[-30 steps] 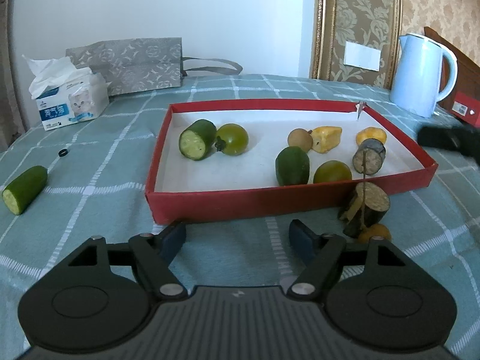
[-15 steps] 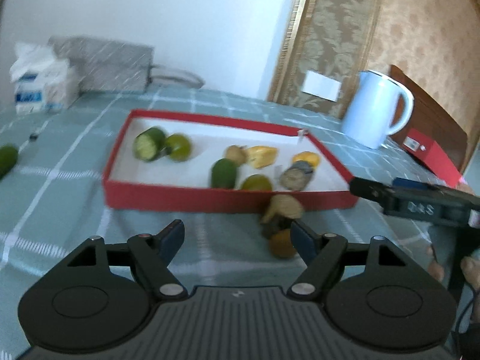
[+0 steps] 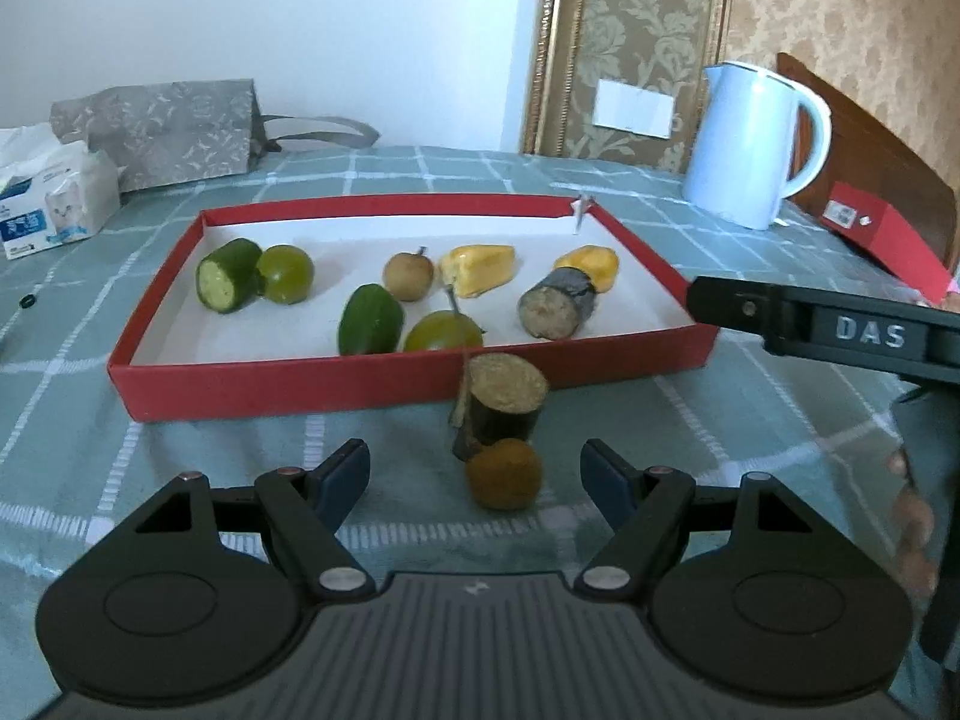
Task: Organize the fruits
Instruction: 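Lower the left gripper onto the stemmed brown round fruit beside the tray and grasp it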
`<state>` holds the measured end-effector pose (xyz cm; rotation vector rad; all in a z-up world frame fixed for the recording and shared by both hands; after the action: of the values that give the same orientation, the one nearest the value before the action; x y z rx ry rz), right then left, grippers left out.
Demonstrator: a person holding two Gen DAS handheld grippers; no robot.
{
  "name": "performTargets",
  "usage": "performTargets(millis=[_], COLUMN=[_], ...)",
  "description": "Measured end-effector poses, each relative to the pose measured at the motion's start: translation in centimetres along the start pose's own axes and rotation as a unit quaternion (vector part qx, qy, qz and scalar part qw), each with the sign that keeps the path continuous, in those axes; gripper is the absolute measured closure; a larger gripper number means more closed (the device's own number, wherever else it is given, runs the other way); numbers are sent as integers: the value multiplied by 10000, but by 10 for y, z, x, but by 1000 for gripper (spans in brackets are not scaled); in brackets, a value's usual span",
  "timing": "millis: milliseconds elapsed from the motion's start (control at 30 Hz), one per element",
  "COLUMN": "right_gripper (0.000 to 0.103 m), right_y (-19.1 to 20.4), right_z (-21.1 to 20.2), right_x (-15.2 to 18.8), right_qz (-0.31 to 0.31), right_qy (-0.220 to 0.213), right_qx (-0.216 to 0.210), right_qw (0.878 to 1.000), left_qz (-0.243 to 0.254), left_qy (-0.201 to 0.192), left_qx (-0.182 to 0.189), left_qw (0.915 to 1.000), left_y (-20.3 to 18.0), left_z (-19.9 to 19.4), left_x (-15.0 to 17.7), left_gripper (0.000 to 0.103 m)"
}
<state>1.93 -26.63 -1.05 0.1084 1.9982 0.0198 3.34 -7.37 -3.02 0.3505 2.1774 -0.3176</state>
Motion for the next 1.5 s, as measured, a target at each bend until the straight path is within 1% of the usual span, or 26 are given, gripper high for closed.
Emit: performTargets(millis=[33,133,300,333,467,533,600,900,1100,1233,1433,1500], right_gripper=[0,0,0,0,0,0,0,0,0,0,0,0], right_y=[0,2,2,2,3,4,5,6,6,8,13,16], right_z=[0,0,0,0,1,3,3,6,6,7,9,8], right_x=[0,1,1,1,1,2,3,4,5,6,9,9], right_qz=[-9,-20,-21,-21,-35,-63,-86,-136,-149,-199,-341,-399], right_qy=[15,37,46,59,98,133,148,208,232,262,324,315], right_qx=[-14,-36,-21,-12,21,25,30,41,40,43,-6,-60], right_qw=[10000,10000,10000,10000,9999,9999,9998,9997,9996,9995,9989,9987], left_qz=[33,156,355,366,387,438,476,424,326,176,96,40], left_qy=[32,30,-7,-20,-42,-53,-63,-87,-105,-135,-175,-176], left_qx=[-34,-166,-301,-313,-296,-262,-245,-162,-87,-91,-268,-274], left_qw=[10000,9997,9989,9988,9988,9987,9985,9989,9994,9997,9994,9995], left_y=[1,-1,-5,-5,-5,-5,-6,-2,4,15,32,38], left_z=[1,3,4,4,3,4,3,1,-2,-6,-12,-13], left_x=[1,3,4,4,4,5,5,6,7,8,9,9], left_gripper=[38,46,50,54,60,65,68,75,76,77,77,77])
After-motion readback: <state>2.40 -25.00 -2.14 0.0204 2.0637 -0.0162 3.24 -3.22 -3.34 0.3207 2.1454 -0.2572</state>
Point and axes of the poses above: each gripper's, at about its wrist camera, not at the fingertips, and z roughly the way its jaws point, y to its left, x to its underside, the point moved 2 cm from there along z, roughly the way its jaws point, and after that the axes turned 2 degrees about x, right-handed, at the moved point
